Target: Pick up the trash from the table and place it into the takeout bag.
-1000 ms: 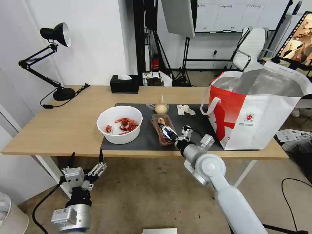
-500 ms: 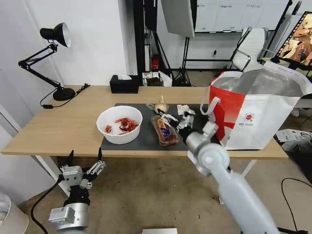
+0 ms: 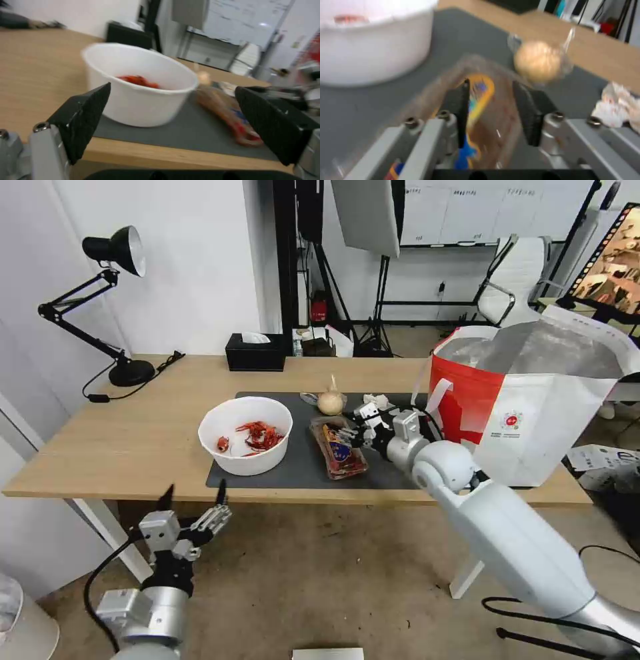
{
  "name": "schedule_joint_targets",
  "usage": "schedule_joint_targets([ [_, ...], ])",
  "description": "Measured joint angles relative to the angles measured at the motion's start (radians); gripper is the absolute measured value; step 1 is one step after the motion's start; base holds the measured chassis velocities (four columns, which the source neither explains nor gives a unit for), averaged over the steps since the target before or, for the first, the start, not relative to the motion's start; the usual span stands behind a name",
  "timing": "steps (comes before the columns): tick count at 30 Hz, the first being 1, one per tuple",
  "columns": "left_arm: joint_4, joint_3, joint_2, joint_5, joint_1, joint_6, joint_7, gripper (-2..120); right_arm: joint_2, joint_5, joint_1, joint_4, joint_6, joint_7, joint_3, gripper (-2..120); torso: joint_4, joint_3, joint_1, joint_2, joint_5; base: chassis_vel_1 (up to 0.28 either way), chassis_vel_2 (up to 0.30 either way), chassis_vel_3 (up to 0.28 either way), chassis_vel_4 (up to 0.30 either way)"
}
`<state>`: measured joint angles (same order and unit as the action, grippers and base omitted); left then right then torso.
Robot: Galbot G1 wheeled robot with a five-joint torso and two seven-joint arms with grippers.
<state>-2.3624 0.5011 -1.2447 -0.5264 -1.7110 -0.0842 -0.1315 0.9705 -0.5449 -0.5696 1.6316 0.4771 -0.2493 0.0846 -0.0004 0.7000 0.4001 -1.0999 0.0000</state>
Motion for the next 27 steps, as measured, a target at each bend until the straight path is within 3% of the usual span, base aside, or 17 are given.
schedule_joint_targets([
  [3, -0.005, -0.023, 0.072, -0.191, 0.041, -0.025, 0.011, 100, -0.006, -0.035, 0.033, -0.048, -0.01, -0.039, 0.042, 17, 0.0004, 0.0, 0.0, 0.0, 0.0001, 0.0, 0.0, 0.0, 0.0],
  [8, 0.004, -0.067, 0.129, -0.342, 0.113, -0.031, 0.023, 100, 0.004, -0.07, 0.061, -0.09, -0.038, -0.059, 0.079, 0, 0.0004, 0.0, 0.0, 0.0, 0.0, 0.0, 0.0, 0.0, 0.0],
  [14, 0.038, -0.135, 0.169, -0.422, 0.193, -0.038, 0.034, 100, 0.008, -0.081, 0.083, -0.112, -0.039, -0.058, 0.107, 0, 0.0005, 0.0, 0.0, 0.0, 0.0, 0.0, 0.0, 0.0, 0.0],
  [16, 0.091, -0.192, 0.189, -0.47, 0.262, -0.039, 0.028, 100, 0.01, -0.093, 0.1, -0.131, -0.039, -0.059, 0.126, 0, 0.0004, 0.0, 0.0, 0.0, -0.0001, 0.0, 0.0, 0.0, 0.0],
  [27, 0.204, -0.306, 0.223, -0.595, 0.444, -0.063, 0.015, 100, 0.019, -0.119, 0.12, -0.169, -0.041, -0.067, 0.146, 0, 0.0004, 0.0, 0.0, 0.0, 0.0002, 0.0, 0.0, 0.0, 0.0],
])
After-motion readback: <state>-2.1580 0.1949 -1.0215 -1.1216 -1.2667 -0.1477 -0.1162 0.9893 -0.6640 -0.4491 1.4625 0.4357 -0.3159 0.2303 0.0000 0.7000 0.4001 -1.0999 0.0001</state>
